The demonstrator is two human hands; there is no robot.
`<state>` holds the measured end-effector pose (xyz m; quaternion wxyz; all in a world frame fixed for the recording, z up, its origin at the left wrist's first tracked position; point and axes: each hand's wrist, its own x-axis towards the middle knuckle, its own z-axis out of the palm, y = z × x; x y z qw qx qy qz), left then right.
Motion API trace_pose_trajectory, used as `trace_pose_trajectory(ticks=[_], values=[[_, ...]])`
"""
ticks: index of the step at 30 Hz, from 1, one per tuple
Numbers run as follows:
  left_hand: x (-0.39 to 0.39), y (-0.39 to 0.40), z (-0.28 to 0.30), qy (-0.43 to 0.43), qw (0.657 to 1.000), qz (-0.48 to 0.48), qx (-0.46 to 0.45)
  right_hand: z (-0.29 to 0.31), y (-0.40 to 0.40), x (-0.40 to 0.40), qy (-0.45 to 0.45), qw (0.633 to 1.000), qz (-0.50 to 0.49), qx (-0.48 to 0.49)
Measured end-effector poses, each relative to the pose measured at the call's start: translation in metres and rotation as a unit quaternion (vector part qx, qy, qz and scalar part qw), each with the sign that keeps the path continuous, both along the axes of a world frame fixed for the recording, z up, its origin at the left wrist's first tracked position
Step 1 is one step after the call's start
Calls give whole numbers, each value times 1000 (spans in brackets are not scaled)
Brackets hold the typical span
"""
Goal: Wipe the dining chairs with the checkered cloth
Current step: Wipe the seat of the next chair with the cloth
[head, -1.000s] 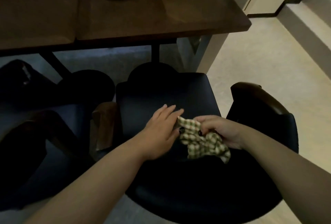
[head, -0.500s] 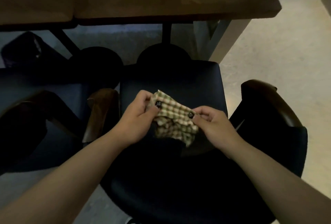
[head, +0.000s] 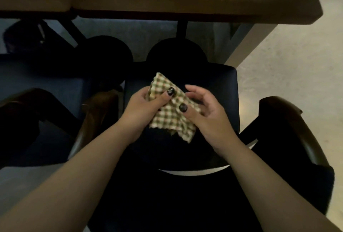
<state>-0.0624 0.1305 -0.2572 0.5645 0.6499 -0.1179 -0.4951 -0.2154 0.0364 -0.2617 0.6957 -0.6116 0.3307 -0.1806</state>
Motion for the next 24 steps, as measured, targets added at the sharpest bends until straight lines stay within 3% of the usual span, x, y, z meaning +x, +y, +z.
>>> trace_pose_trajectory(ticks=[2,4,7,10,14,16,18,21,24], values=[[2,-14,-5,83,997,-4,-8,-1,-9,8,53,995,1,-81],[5,-23,-11,132,991,11,-20,-3,-17,12,76,992,-36,-94],[10,-24,-17,147,989,16,-16,-6,-23,9,68,992,-105,-24],[6,-25,-21,171,985,8,2,-12,-24,7,32,984,-134,108],[3,-25,-20,281,960,-3,-16,-20,-26,7,-4,957,-189,219],[-2,-24,-21,270,962,-23,-19,-24,-25,6,32,966,-195,164],[-8,-23,-25,193,981,-22,19,-26,-21,5,111,982,-150,-2],[-8,-22,-30,90,994,4,67,-26,-14,2,173,946,-88,-261],[-3,-21,-33,105,992,42,57,-21,-11,1,102,953,-43,-283]])
